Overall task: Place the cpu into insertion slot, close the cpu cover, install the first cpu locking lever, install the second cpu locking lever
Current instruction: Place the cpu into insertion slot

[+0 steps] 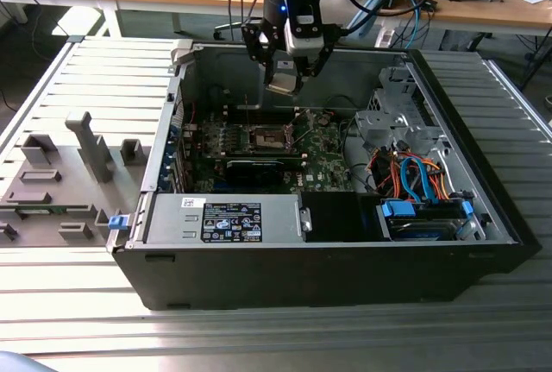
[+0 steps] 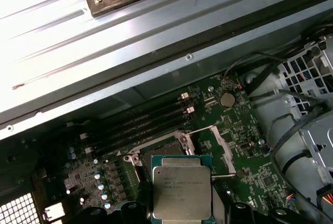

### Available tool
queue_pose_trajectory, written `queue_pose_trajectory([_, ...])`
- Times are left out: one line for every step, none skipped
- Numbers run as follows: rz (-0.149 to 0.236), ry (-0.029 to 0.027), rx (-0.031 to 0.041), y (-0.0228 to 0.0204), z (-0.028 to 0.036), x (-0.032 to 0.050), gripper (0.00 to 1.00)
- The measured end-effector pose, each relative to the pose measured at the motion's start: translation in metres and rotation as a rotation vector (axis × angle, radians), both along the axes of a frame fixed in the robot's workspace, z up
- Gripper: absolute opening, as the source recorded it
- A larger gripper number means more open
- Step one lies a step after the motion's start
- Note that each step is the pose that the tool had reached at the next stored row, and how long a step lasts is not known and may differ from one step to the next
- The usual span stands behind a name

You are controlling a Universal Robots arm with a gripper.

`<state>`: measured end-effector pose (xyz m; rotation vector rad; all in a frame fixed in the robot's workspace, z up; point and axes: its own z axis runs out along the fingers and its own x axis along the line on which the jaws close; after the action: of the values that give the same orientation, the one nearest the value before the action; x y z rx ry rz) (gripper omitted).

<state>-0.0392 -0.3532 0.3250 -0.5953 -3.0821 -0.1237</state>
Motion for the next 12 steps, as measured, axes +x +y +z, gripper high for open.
queue_pose_trajectory([-0.001, 0.0000, -0.0002, 0.0000, 0.0000, 0.0000, 0.54])
queue_pose_trajectory([-0.002, 0.0000, -0.0004, 0.0000, 0.0000, 0.0000, 0.54])
queue_pose_trajectory([-0.004, 0.0000, -0.0007, 0.0000, -0.0001, 0.0000, 0.54])
queue_pose_trajectory([-0.005, 0.0000, -0.0009, 0.0000, -0.0001, 0.0000, 0.54])
queue_pose_trajectory([-0.005, 0.0000, -0.0011, 0.0000, -0.0001, 0.0000, 0.54])
queue_pose_trajectory([-0.006, 0.0000, -0.0013, 0.0000, -0.0001, 0.0000, 0.54])
queue_pose_trajectory([-0.007, 0.0000, -0.0016, 0.0000, -0.0001, 0.0000, 0.54])
queue_pose_trajectory([-0.008, 0.0000, -0.0017, 0.0000, -0.0001, 0.0000, 0.54])
queue_pose_trajectory([-0.009, 0.0000, -0.0019, 0.0000, -0.0001, 0.0000, 0.54])
queue_pose_trajectory([-0.010, 0.0000, -0.0021, 0.0000, -0.0002, 0.0000, 0.54])
queue_pose_trajectory([-0.011, 0.0000, -0.0023, 0.0000, -0.0002, 0.0000, 0.54])
queue_pose_trajectory([-0.013, 0.0000, -0.0026, 0.0000, -0.0002, 0.0000, 0.54])
